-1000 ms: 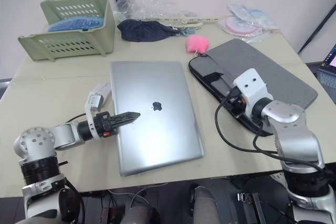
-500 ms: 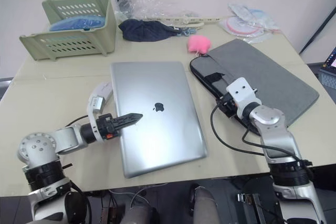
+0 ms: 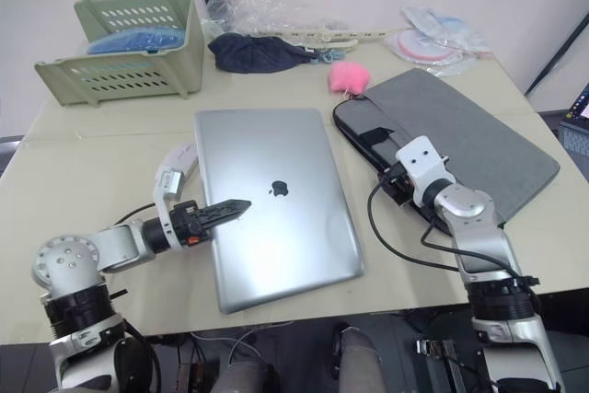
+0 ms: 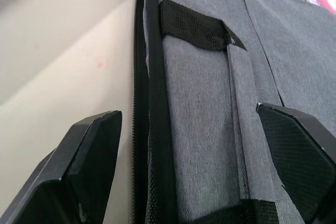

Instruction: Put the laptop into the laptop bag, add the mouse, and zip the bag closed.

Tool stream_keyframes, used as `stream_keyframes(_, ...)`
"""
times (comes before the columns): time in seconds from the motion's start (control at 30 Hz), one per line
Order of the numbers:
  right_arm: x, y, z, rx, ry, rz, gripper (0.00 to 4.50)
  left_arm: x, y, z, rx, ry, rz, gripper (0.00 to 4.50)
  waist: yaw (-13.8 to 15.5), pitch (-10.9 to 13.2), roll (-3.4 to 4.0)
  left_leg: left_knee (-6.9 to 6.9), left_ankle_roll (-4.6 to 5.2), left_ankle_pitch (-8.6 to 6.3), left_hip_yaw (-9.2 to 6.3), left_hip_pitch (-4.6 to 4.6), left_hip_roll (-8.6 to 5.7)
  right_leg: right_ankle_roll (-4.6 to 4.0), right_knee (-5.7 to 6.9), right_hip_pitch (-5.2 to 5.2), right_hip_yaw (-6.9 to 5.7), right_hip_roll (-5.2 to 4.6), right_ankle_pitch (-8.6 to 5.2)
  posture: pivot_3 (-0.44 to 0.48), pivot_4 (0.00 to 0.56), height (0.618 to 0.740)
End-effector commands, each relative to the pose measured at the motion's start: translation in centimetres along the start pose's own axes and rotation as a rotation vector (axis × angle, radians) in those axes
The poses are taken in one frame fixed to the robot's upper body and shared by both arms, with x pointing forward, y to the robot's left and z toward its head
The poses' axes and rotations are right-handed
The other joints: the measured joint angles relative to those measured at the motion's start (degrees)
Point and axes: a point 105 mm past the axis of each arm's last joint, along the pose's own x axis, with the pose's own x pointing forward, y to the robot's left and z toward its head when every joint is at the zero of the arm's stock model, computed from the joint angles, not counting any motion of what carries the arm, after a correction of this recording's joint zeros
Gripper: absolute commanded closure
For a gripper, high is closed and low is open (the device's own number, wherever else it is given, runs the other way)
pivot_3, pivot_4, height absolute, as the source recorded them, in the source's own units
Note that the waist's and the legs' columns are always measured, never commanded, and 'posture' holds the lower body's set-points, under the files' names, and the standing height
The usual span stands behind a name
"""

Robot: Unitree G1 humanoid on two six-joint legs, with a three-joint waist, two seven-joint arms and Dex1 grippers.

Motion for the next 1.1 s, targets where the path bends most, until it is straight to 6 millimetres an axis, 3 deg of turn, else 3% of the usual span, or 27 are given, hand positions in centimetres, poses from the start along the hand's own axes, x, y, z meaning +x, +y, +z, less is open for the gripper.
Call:
stream_keyframes(0.03,-0.5,-1.3,0.7,0.000,-0.033,-0.059,0.81,0.2,-0.3,0.1,0.068,0.016,0.042,4.09,0.1,0.0,0.00,0.00,0.00,0.00,0.00,-0.01,0.00,0.00,0.00,0.00,0.00,0.00,0.00,0.000,0.150,0.740)
stream_keyframes(0.27,-0.7,-1.7,-0.1,0.018,-0.012,-0.074,4.01,0.2,-0.2,0.1,0.069,0.020,0.041,4.09,0.2,0.0,0.00,0.00,0.00,0.00,0.00,0.00,0.00,0.00,0.00,0.00,0.00,0.00,0.00,0.000,0.150,0.740)
stream_keyframes(0.3,-0.7,-1.7,-0.2,0.020,-0.008,-0.074,4.38,0.2,-0.2,0.1,0.069,0.021,0.042,4.09,0.3,0.0,0.00,0.00,0.00,0.00,0.00,0.00,0.00,0.00,0.00,0.00,0.01,0.00,0.00,0.000,0.150,0.740)
stream_keyframes(0.33,-0.7,-1.8,-0.3,0.021,-0.006,-0.073,4.45,0.2,-0.2,0.1,0.070,0.023,0.043,4.09,0.4,0.0,0.00,0.00,0.00,0.00,0.00,0.00,0.00,0.00,0.00,0.00,0.01,0.00,0.00,0.000,0.150,0.740)
stream_keyframes(0.73,-0.5,-1.8,-0.9,0.055,0.013,-0.070,4.45,0.2,-0.1,0.0,0.075,0.021,0.049,4.09,1.0,0.0,0.00,0.00,0.00,0.00,0.01,0.00,0.00,0.00,-0.01,0.00,0.01,0.01,0.00,0.000,0.150,0.740)
stream_keyframes(0.87,-0.6,-1.8,-0.7,0.065,0.008,-0.068,3.32,0.2,0.0,-0.1,0.076,0.020,0.049,4.09,1.0,0.0,0.00,0.01,0.00,0.00,0.01,0.00,0.00,0.00,-0.01,0.01,0.01,0.00,0.00,0.000,0.150,0.740)
stream_keyframes(1.03,-1.2,-1.8,0.6,0.057,-0.017,-0.058,1.13,0.2,0.0,-0.2,0.074,0.019,0.049,4.09,1.0,0.0,0.00,0.00,0.00,0.00,0.01,0.00,0.00,0.00,-0.02,0.01,0.01,0.01,0.00,0.000,0.150,0.740)
stream_keyframes(1.1,-1.4,-1.8,1.2,0.056,-0.026,-0.054,1.13,0.2,0.1,-0.2,0.074,0.018,0.049,4.09,1.0,0.0,0.00,0.00,0.00,0.00,0.01,-0.01,0.01,0.00,-0.03,0.01,0.00,0.01,0.00,0.000,0.150,0.740)
